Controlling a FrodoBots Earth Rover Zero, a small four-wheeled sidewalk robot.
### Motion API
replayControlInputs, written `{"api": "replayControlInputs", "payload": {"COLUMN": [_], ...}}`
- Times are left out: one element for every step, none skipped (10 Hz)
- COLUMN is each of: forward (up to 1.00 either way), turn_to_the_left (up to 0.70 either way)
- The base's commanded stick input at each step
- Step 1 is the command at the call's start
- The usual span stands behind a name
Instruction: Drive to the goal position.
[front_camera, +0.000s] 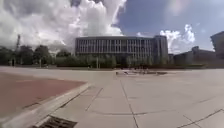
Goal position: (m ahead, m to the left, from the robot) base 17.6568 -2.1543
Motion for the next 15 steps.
{"api": "replayControlInputs", "payload": {"forward": [1.00,1.00,1.00,1.00,1.00,1.00,1.00,1.00,1.00,1.00,1.00,1.00,1.00,1.00,1.00], "turn_to_the_left": [0.00,0.00,0.00,0.00,0.00,0.00,0.00,0.00,0.00,0.00,0.00,0.00,0.00,0.00,0.00]}}
